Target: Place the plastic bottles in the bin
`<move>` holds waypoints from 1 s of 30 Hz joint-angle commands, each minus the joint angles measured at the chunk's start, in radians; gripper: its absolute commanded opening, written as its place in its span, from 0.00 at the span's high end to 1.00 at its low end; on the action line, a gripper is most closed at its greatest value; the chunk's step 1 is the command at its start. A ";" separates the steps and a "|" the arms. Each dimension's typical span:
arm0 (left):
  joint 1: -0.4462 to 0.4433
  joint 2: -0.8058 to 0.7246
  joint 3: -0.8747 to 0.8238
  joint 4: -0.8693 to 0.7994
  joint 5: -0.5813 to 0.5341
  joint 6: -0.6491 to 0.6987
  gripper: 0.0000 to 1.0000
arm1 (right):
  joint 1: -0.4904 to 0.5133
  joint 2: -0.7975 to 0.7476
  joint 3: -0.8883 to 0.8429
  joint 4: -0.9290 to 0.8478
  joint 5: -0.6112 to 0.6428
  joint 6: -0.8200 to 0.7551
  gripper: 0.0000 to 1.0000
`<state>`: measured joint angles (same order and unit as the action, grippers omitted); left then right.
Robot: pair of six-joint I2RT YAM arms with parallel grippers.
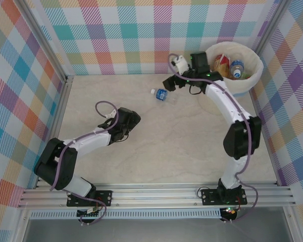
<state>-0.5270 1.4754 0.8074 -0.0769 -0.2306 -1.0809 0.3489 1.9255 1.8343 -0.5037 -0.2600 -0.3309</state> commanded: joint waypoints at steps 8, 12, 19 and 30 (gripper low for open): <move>0.044 -0.147 -0.068 -0.086 -0.079 0.039 0.00 | 0.039 0.405 0.391 -0.254 0.253 -0.155 0.00; 0.054 -0.188 -0.098 -0.084 -0.096 0.034 0.00 | 0.039 0.551 0.552 -0.331 0.268 -0.151 0.00; 0.067 -0.225 -0.132 -0.084 -0.112 0.026 0.00 | 0.039 0.673 0.645 -0.419 0.142 -0.148 0.00; 0.075 -0.193 -0.128 -0.057 -0.081 0.029 0.00 | 0.066 0.727 0.619 -0.399 0.278 -0.094 0.09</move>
<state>-0.4667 1.2709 0.6811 -0.1356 -0.3149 -1.0584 0.3969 2.6419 2.4477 -0.8989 -0.0319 -0.4519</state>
